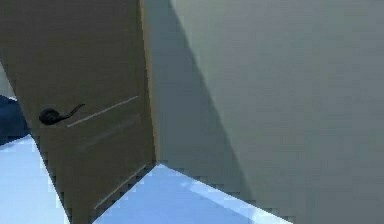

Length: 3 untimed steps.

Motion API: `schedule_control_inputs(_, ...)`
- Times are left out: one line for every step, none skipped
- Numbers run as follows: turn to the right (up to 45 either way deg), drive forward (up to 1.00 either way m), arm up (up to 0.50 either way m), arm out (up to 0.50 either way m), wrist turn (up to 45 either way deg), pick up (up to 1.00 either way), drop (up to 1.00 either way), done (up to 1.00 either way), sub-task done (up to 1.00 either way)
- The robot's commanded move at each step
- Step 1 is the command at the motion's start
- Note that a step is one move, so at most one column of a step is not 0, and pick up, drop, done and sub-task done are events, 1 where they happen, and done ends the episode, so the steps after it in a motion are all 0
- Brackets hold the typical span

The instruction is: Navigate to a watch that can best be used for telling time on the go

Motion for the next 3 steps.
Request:
schedule_control_inputs(0.0, 0.2, 0.0, 0.0, 0.0, 0.0, 0.0, 0.0, 0.0)
schedule_control_inputs(27.0, 0.0, 0.0, 0.0, 0.0, 0.0, 0.0, 0.0, 0.0)
schedule_control_inputs(0.0, 0.3, 0.0, 0.0, 0.0, 0.0, 0.0, 0.0, 0.0)
